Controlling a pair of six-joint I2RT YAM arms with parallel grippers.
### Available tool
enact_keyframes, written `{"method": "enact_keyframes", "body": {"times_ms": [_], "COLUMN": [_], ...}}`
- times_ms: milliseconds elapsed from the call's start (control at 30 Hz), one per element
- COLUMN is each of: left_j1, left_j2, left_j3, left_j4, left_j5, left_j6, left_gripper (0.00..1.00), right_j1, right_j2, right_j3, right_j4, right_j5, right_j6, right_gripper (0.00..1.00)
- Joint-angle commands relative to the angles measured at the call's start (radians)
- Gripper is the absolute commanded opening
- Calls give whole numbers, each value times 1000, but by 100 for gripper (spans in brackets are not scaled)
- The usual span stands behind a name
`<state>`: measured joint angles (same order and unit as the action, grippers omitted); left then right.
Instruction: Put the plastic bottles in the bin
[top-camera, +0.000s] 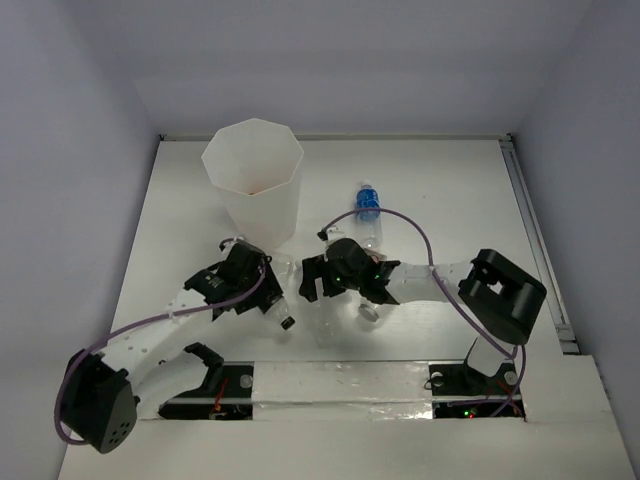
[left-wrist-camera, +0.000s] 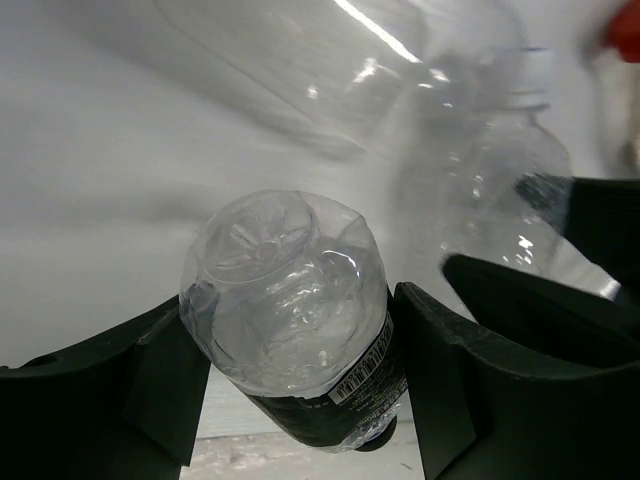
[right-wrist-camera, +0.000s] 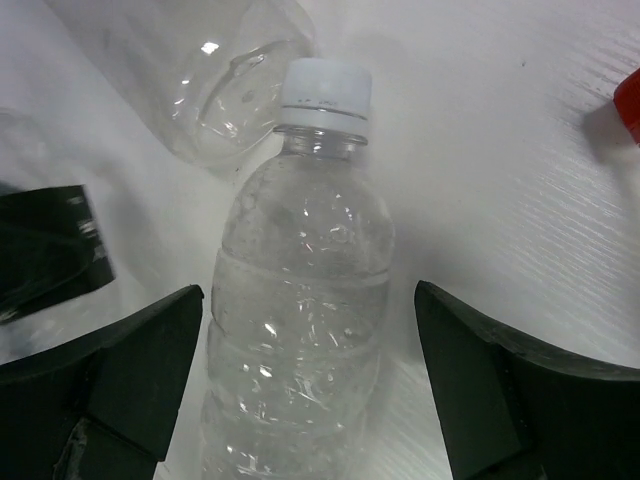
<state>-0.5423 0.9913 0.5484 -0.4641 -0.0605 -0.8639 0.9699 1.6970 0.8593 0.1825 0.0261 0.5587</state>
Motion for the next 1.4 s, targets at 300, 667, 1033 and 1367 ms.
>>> {"method": "enact_keyframes", "body": {"times_ms": [300, 667, 1033, 1367], "left_j1": [-162, -162, -50, 37], "left_j2": [-195, 15, 286, 422], "left_j3": [378, 907, 1165, 1092], "left_j4": [-220, -73, 251, 352], "left_j5": [-226, -519, -823, -822], "left_j6": [-63, 212, 592, 680], "left_gripper": [42, 43, 44, 46], "right_j1": [6, 6, 6, 6], "right_j2": [-6, -330, -732, -803], "right_j3": [35, -69, -108, 119], "right_j4": [11, -40, -110, -193], "right_j5": [14, 51, 61, 273], "right_j6": [29, 27, -3, -125], "right_gripper": [56, 48, 47, 45]}}
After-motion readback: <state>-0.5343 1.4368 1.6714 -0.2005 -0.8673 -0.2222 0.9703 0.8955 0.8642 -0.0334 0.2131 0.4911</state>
